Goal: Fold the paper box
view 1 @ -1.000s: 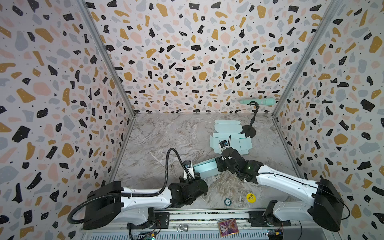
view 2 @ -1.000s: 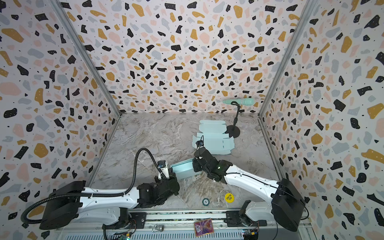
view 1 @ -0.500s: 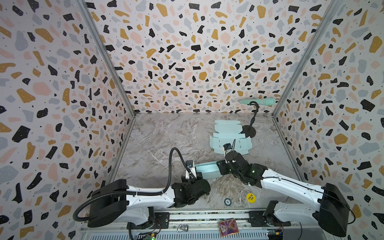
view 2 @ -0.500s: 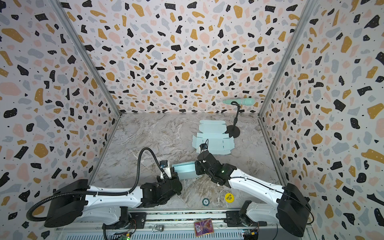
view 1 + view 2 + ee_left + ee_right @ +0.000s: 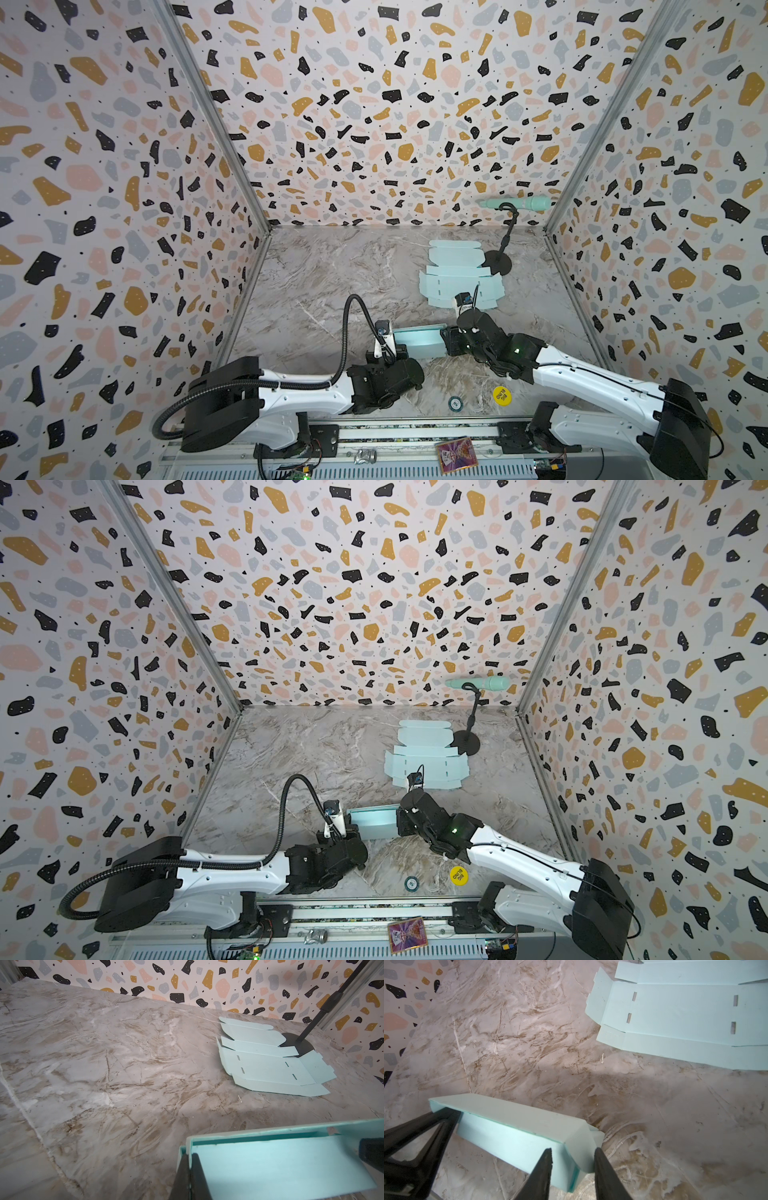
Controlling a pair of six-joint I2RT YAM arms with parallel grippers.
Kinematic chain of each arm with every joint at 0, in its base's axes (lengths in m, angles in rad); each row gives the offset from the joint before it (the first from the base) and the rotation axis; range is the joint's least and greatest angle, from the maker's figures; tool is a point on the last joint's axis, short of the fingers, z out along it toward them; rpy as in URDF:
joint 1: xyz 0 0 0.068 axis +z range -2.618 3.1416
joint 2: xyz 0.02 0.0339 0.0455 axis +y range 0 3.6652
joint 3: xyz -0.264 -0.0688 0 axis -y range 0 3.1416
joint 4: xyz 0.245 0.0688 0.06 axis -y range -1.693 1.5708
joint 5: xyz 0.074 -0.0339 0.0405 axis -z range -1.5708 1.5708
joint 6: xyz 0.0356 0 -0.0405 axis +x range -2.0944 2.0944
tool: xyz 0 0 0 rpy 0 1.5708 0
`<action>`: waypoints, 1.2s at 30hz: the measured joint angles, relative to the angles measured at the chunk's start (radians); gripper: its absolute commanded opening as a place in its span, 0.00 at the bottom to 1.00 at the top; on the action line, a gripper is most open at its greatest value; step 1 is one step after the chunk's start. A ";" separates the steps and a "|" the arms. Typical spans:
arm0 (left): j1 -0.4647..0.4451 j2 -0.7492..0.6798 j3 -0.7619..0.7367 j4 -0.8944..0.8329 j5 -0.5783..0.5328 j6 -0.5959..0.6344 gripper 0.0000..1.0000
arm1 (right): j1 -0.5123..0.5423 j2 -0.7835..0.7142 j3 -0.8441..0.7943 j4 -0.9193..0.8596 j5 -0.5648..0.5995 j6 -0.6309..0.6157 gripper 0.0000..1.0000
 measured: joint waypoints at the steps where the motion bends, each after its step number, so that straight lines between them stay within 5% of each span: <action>1: 0.000 0.000 0.000 0.000 0.000 0.000 0.00 | 0.001 0.000 0.000 -0.004 0.001 0.002 0.28; 17: -0.001 0.027 0.014 0.012 -0.003 0.005 0.00 | 0.026 0.002 0.004 -0.049 0.023 0.019 0.10; 36: -0.008 0.068 0.016 0.044 -0.049 0.018 0.00 | -0.020 0.038 0.079 -0.102 -0.051 0.015 0.10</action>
